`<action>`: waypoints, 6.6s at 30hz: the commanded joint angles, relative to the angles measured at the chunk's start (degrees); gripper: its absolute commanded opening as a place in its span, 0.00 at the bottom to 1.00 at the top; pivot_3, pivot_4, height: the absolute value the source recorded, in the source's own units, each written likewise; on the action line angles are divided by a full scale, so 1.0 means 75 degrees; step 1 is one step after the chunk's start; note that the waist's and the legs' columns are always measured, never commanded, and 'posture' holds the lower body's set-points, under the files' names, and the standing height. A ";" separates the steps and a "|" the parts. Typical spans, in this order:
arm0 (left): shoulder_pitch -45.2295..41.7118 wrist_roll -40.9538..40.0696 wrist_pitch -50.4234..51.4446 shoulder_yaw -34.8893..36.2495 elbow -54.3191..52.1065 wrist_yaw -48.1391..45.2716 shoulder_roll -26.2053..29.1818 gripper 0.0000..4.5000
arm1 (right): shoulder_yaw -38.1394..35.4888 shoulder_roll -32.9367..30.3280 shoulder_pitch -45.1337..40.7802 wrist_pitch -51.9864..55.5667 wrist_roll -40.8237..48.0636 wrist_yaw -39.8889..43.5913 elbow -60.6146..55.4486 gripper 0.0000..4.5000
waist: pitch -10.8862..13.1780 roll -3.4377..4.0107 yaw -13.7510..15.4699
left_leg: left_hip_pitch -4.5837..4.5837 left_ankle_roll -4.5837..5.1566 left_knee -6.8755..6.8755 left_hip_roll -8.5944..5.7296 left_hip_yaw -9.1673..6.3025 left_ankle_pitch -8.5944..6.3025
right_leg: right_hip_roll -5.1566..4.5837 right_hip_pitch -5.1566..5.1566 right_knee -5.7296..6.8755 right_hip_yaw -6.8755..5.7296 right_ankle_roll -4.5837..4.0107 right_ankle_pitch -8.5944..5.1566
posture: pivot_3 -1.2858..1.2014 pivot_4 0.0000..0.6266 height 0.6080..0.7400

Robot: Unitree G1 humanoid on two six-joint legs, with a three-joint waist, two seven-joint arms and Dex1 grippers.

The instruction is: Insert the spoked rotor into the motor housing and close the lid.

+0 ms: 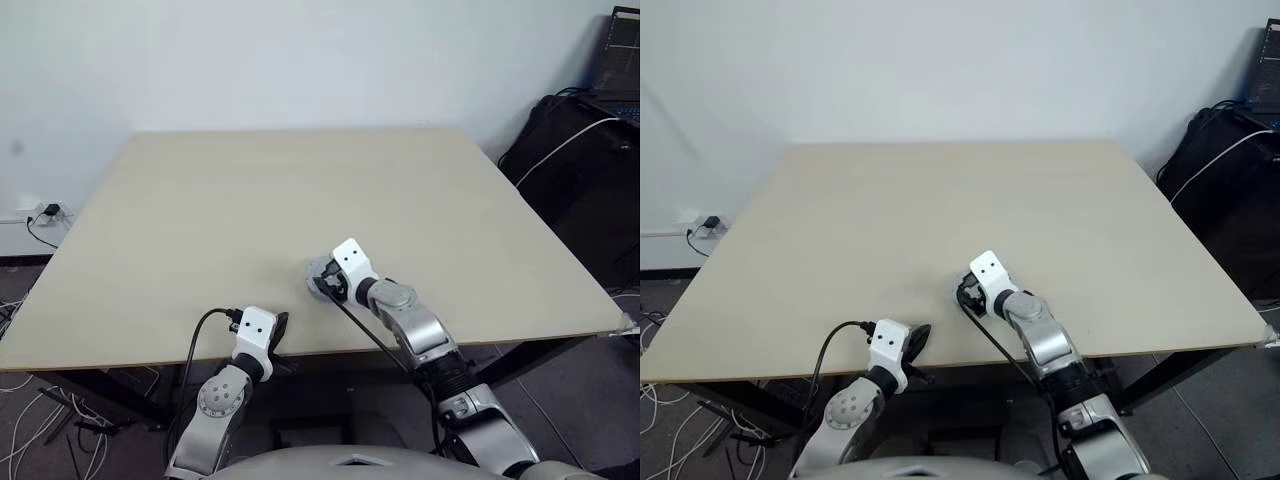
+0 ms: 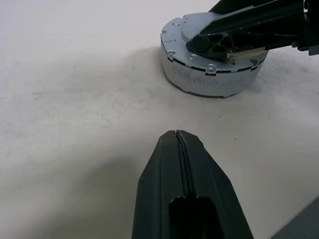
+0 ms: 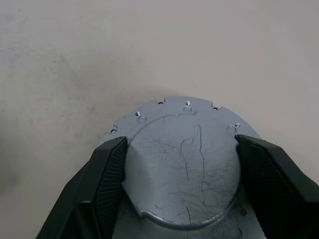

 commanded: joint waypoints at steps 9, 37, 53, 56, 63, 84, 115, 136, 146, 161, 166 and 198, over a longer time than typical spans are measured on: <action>-0.0149 -0.0038 -0.0069 -0.0003 -0.0334 -0.0029 -0.0003 0.00 | -0.0048 -0.0196 -0.0149 -0.0006 -0.0355 -0.0326 0.0368 0.70 | -0.0003 0.0003 0.0004 | -0.0001 0.0000 -0.0001 0.0000 -0.0001 0.0000 | -0.0004 -0.0008 -0.0002 -0.0002 0.0000 0.0000 | 0.52 0.00 1.00; -0.4338 -0.2698 0.4227 0.2251 0.1512 -0.0744 -0.0452 0.00 | -0.0298 -0.0035 -0.0018 0.0822 0.0041 -0.0259 0.0057 0.70 | -0.0021 -0.0014 0.0002 | -0.0018 -0.0003 0.0000 -0.0015 -0.0018 0.0014 | 0.0010 0.0022 -0.0004 -0.0004 0.0002 0.0009 | 0.52 0.00 1.00; -0.5885 -0.3219 0.5129 0.2435 0.3671 -0.1272 -0.0721 0.00 | -0.0344 0.0034 0.0274 0.0990 0.0131 -0.0426 -0.0390 0.70 | -0.0019 -0.0017 0.0012 | -0.0030 -0.0011 -0.0018 -0.0088 -0.0049 0.0017 | 0.0002 0.0019 -0.0013 0.0002 0.0016 -0.0002 | 0.52 0.00 1.00; -0.5942 -0.3079 0.5184 0.2331 0.3845 -0.1208 -0.0765 0.00 | -0.0321 0.0039 0.0263 0.0985 0.0127 -0.0424 -0.0391 0.70 | -0.0019 -0.0018 0.0014 | -0.0030 -0.0011 -0.0019 -0.0088 -0.0050 0.0017 | 0.0001 0.0019 -0.0013 0.0002 0.0016 -0.0003 | 0.52 0.00 1.00; -0.6134 -0.2934 0.5331 0.2285 0.4269 -0.1040 -0.0805 0.00 | -0.0289 0.0059 0.0209 0.0975 0.0115 -0.0434 -0.0375 0.70 | -0.0018 -0.0020 0.0013 | -0.0029 -0.0011 -0.0019 -0.0091 -0.0052 0.0017 | -0.0002 0.0021 -0.0013 0.0002 0.0016 -0.0003 | 0.52 0.00 1.00; -0.6221 -0.2883 0.5641 0.1959 0.4392 -0.1332 -0.0945 0.00 | -0.0483 -0.0402 0.1004 0.1522 0.0255 -0.0349 -0.1711 0.99 | -0.0020 -0.0023 0.0140 | -0.0036 -0.0006 -0.0025 -0.0099 -0.0063 0.0010 | -0.0014 0.0020 -0.0021 -0.0003 0.0025 -0.0012 | 0.52 0.00 1.00; -0.6060 -0.2575 0.5578 0.1806 0.4290 -0.1582 -0.0895 0.00 | -0.4289 0.1141 0.0411 0.3570 0.3521 -0.1232 -0.0960 0.99 | -0.0012 -0.0033 0.0200 | -0.0066 0.0011 -0.0024 -0.0092 -0.0076 0.0003 | -0.0037 0.0006 -0.0039 -0.0013 0.0037 -0.0011 | 0.52 0.00 1.00; -0.5964 -0.2496 0.5621 0.1771 0.4133 -0.1592 -0.0884 0.00 | -0.5817 0.1732 -0.0038 0.5347 0.6070 -0.0630 0.0497 0.99 | -0.0028 -0.0005 0.0007 | -0.0067 0.0012 -0.0030 -0.0086 -0.0081 0.0002 | -0.0037 0.0002 -0.0029 -0.0017 0.0048 -0.0005 | 0.52 0.00 1.00; -0.5912 -0.2433 0.5617 0.1753 0.4102 -0.1598 -0.0866 0.00 | -0.5827 0.2106 0.0331 0.5168 0.6254 -0.0653 0.0291 0.86 | -0.0033 -0.0001 -0.0003 | -0.0063 0.0007 -0.0032 -0.0086 -0.0082 0.0002 | -0.0027 0.0001 -0.0026 -0.0017 0.0064 0.0003 | 0.52 0.00 1.00; -0.5784 -0.2418 0.5635 0.1809 0.3977 -0.1590 -0.0897 0.00 | -0.5842 0.1974 0.0760 0.5181 0.6422 -0.0941 0.0026 0.47 | -0.0044 0.0018 0.0002 | -0.0060 0.0006 -0.0032 -0.0074 -0.0080 0.0002 | -0.0027 0.0001 -0.0022 -0.0015 0.0061 0.0001 | 0.52 0.00 1.00; -0.5561 -0.2501 0.5167 0.2076 0.3341 -0.1363 -0.0978 0.00 | -0.5818 0.2047 0.0837 0.5131 0.6522 -0.1001 0.0048 0.47 | -0.0044 0.0019 -0.0007 | -0.0060 0.0006 -0.0033 -0.0073 -0.0080 0.0002 | -0.0027 0.0000 -0.0023 -0.0014 0.0061 0.0001 | 0.52 0.00 1.00; -0.1030 -0.6203 0.3389 0.3075 -0.1069 -0.0552 -0.1975 0.00 | -0.5797 0.2373 0.1065 0.4854 0.8377 -0.0432 -0.0194 0.46 | -0.0033 0.0031 0.0013 | -0.0169 -0.0002 -0.0026 -0.0053 -0.0065 -0.0003 | -0.0013 -0.0117 -0.0014 -0.0013 0.0028 -0.0017 | 0.52 0.00 1.00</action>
